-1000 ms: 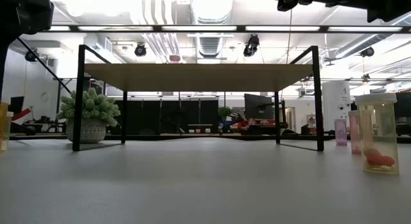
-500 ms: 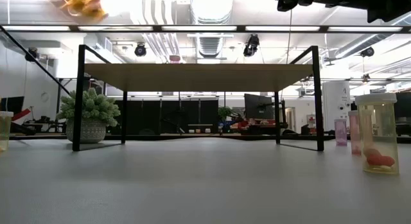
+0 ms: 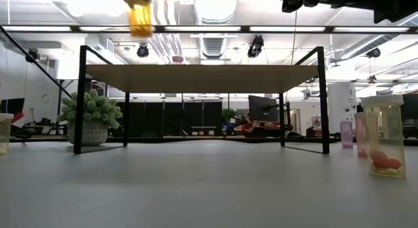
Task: Pick and place medicine bottles onto shelf by color
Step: Put the top left orange pill bottle on the shelf
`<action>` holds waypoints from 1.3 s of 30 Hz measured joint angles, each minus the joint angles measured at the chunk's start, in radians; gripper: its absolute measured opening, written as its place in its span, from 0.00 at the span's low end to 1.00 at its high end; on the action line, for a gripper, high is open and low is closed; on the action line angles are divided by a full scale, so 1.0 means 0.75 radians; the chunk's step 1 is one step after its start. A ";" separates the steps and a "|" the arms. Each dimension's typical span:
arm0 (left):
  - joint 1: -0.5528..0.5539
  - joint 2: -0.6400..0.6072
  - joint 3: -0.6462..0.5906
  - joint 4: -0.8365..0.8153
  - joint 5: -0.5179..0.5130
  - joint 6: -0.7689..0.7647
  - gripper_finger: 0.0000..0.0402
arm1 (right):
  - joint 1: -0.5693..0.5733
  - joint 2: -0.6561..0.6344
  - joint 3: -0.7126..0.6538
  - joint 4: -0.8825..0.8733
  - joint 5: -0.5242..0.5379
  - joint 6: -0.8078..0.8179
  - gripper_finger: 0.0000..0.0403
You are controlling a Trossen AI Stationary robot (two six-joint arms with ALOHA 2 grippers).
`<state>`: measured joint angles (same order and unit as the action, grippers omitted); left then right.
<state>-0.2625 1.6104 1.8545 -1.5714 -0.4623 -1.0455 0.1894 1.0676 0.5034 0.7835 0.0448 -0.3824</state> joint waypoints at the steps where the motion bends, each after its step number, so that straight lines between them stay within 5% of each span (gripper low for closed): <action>1: 0.046 -0.013 -0.014 0.012 -0.014 0.051 0.49 | 0.000 0.000 0.000 -0.001 0.000 -0.003 0.02; 9: 0.413 -0.034 -0.040 0.038 0.047 0.365 0.49 | 0.000 0.000 0.000 -0.002 0.000 -0.012 0.02; 15: 0.602 -0.034 -0.049 0.071 0.214 0.474 0.49 | 0.000 0.000 0.000 -0.005 0.000 -0.014 0.02; 39: 0.698 -0.116 -0.337 0.271 0.365 0.459 0.49 | 0.000 -0.048 0.000 -0.075 0.000 -0.014 0.02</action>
<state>0.2607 1.5234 1.6018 -1.3679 -0.1888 -0.7013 0.1894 1.0318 0.5034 0.7275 0.0448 -0.3931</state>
